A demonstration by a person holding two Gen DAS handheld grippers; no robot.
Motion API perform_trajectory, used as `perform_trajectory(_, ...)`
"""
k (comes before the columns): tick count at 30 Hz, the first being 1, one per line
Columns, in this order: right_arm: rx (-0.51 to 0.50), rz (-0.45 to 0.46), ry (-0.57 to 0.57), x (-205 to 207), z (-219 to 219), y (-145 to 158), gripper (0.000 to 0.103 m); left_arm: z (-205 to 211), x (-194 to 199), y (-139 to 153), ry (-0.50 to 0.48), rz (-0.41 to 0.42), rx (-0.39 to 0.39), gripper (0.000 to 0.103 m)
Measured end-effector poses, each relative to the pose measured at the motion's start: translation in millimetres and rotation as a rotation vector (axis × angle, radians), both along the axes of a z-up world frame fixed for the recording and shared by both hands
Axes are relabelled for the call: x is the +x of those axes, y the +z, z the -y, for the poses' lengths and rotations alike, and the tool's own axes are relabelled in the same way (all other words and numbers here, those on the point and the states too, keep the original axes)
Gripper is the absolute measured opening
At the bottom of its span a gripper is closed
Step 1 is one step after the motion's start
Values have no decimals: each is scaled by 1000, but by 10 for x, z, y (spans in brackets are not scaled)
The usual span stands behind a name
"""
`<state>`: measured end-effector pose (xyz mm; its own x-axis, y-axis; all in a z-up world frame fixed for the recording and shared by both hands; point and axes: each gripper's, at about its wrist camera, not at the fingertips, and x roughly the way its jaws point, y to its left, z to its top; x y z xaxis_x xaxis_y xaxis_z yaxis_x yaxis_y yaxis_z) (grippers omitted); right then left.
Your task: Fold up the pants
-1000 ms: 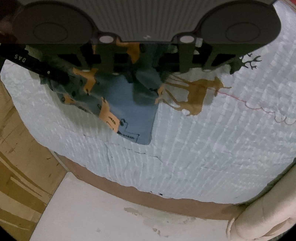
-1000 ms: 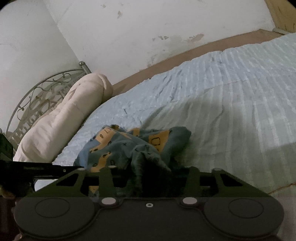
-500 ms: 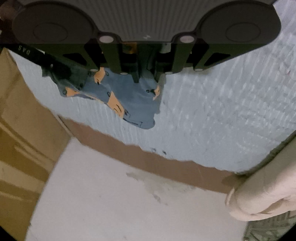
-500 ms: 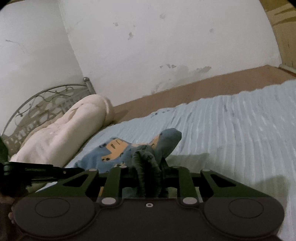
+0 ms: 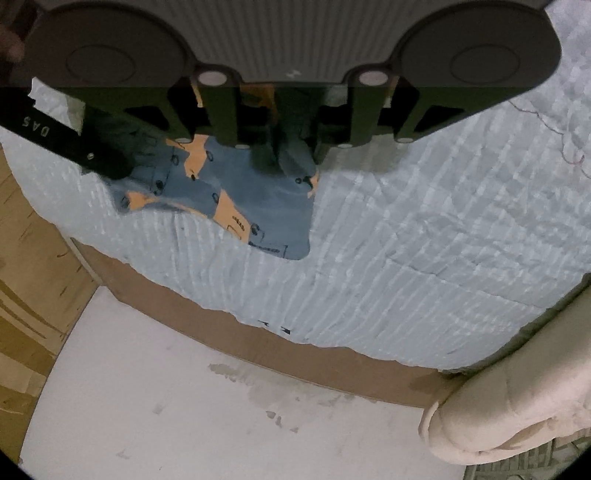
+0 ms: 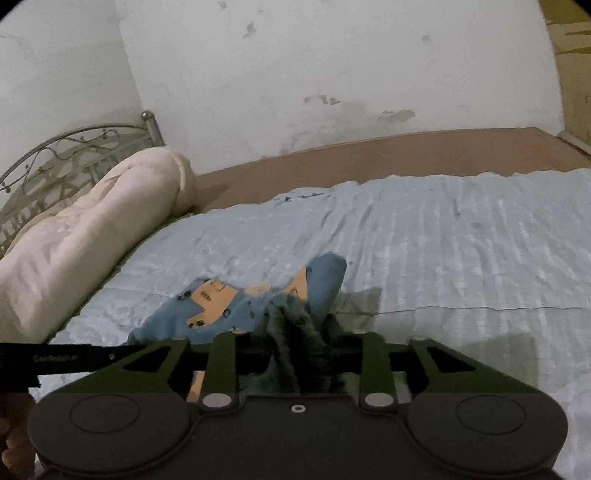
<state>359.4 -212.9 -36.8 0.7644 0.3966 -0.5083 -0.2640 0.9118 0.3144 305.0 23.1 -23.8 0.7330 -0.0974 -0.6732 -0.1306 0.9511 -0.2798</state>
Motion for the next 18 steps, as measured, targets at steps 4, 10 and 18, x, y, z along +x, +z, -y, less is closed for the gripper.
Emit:
perform_trajectory(4,3,16,-25,-78,54,43,88,-13,-56,94,-1,12,6,62)
perform_trajectory(10,-25,99,-59,-305,48,199,102,4,-175,269,-1,53,40,91)
perform_trajectory(18,-37,208,-94,-678,26,493,102,79,-463,601,-2,154,125,102)
